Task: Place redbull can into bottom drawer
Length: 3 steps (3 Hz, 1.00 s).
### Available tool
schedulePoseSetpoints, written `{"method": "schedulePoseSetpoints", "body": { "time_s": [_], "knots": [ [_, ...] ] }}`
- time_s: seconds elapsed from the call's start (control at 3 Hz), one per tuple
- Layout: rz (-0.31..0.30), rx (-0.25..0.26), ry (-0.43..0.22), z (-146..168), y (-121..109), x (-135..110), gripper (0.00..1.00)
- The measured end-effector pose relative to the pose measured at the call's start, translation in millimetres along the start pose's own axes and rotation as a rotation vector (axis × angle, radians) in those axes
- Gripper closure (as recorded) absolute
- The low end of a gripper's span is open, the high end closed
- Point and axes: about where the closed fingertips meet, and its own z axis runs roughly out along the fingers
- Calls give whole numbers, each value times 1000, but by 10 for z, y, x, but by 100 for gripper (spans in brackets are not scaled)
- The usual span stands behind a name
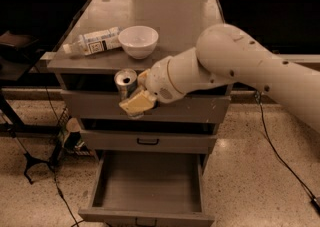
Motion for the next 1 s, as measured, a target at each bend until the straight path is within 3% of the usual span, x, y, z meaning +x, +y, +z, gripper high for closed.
{"method": "schedulePoseSetpoints", "body": {
  "time_s": [0.33,0.67,1.0],
  "knots": [
    [89,-1,6,110,225,496,100],
    [130,9,-7,409,478,933,100],
    [139,49,22,747,586,1230,100]
  ]
}}
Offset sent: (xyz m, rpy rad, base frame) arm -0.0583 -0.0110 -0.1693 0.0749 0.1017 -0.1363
